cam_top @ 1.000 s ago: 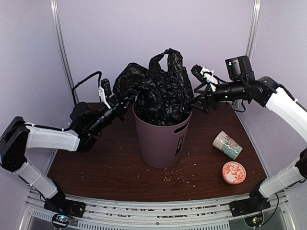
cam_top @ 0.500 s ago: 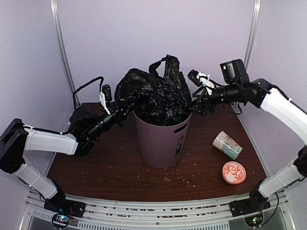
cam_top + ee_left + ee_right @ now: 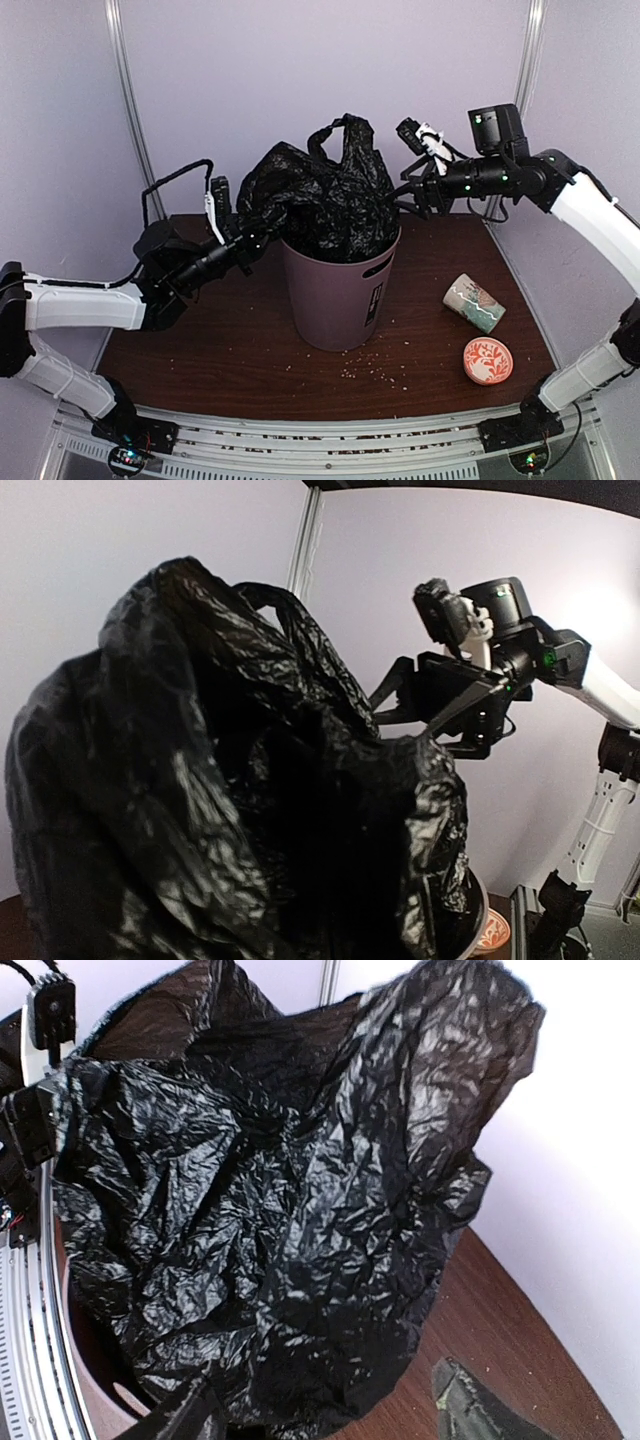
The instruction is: Put the trash bags into the trash bin
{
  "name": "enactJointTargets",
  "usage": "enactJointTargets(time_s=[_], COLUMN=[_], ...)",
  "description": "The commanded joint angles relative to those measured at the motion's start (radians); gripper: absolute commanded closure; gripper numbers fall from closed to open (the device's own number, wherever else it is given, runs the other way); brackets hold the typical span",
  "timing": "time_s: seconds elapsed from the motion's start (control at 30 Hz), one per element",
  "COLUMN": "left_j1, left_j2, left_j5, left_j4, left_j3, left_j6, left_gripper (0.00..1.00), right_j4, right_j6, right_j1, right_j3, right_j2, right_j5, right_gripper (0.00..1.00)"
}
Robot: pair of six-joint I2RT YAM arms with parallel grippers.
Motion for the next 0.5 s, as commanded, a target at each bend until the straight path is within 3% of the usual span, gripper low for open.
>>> enactJointTargets(time_s=[0.0,0.23,0.47], left_j1=[-0.037,-0.051,-0.051], left_j2=[0.007,0.051,0.032], left_j5=[0.006,-0.021,-0.006], left_j4=[-0.009,0.034,-0.016], left_j3=[-0.005,-0.025,0.003], left_j6=[0.016,-0.004,0.017], left_gripper=[1.00,1.00,1.00], right_j4=[0.025,0.021,-0.026], right_j6=[0.025,0.025,0.005], right_j1=[0.004,0.004,0.004], right_j3=[0.011,-0.027,-0.050], right_j2=[0.104,0.092,-0.043], right_j5=[-0.043,-0.031,0.031], right_gripper=[0.32,0.35,0.23])
